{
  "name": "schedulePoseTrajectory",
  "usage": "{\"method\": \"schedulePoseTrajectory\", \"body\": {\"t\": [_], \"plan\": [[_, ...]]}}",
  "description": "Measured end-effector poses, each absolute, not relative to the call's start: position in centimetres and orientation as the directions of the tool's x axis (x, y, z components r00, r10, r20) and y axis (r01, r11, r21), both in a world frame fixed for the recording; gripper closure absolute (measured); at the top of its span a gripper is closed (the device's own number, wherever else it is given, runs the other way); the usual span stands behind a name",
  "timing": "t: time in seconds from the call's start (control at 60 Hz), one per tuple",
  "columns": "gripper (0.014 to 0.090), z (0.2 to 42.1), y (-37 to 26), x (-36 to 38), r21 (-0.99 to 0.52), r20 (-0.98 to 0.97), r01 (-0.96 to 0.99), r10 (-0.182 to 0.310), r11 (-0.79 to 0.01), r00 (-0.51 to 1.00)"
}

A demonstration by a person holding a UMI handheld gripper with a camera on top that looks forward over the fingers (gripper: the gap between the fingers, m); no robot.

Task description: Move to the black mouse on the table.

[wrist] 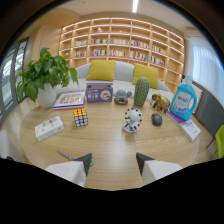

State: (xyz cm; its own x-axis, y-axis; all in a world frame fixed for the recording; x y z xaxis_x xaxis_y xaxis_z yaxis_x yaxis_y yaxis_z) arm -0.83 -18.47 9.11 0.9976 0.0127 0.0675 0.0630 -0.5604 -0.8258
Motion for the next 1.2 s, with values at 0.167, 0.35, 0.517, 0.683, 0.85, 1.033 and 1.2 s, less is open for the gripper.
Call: {"method": "schedulePoseTrajectory", "body": {"t": [0.167,0.35,0.517,0.683,0.85,1.033,1.2], "plan": [[0.0201,10.3,-19.7,-0.1,-0.836,0.074,0.07,0.014,-0.545,0.997],[0.0202,11.3,-22.3,2.9,-0.834,0.092,0.076,-0.002,-0.547,0.996],[0.0202,11.0,-22.4,8.0,-0.822,0.118,0.07,-0.049,-0.565,0.992],[0.02,10.0,-19.5,13.5,-0.809,0.148,0.076,-0.078,-0.582,0.986],[0.02,8.9,-13.6,17.7,-0.805,0.171,0.097,-0.072,-0.585,0.983],[0.0201,6.8,-7.0,20.1,-0.801,0.168,0.107,-0.049,-0.59,0.985],[0.0203,5.1,-3.4,20.6,-0.805,0.127,0.075,-0.047,-0.589,0.991]]}}
